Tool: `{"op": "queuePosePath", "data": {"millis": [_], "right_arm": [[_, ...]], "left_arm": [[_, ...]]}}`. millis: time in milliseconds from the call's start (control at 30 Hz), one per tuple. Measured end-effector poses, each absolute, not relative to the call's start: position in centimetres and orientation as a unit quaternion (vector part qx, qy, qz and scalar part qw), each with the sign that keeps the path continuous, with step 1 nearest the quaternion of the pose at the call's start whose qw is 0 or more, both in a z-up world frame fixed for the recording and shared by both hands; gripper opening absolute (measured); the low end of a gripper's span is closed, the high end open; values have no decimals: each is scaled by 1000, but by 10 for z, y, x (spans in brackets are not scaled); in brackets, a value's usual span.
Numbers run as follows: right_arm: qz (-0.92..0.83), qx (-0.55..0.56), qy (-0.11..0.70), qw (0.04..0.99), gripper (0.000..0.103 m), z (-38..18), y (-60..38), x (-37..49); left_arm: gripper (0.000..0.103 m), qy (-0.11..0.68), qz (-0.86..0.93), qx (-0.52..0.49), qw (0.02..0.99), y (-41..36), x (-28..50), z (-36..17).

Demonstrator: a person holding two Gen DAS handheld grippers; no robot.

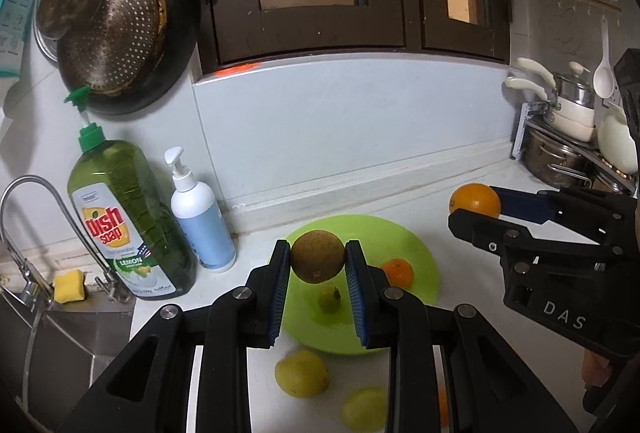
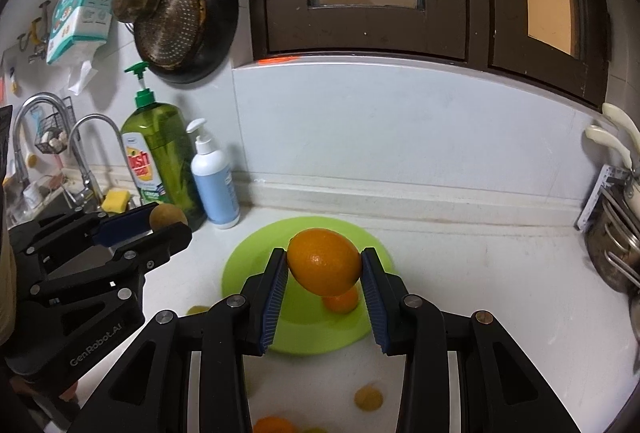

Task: Organize fruits
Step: 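Lift and carry the brown fruit and the orange over the green plate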

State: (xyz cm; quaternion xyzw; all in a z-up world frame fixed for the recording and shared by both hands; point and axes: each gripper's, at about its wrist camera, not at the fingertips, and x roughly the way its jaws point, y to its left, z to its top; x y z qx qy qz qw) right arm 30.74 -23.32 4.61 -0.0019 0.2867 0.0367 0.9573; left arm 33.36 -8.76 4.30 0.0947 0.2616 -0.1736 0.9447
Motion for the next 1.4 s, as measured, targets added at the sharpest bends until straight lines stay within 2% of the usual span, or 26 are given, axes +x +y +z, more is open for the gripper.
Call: {"op": "queuePosePath", "data": {"millis": [633, 1400], "right_arm": [[46, -23, 348, 936, 38, 13, -239, 400], [61, -2, 458, 887, 38, -57, -248, 469]], "left_arm": [[28, 326, -196, 91, 921, -100, 423, 20], [28, 450, -223, 90, 860, -123, 498, -49]]}}
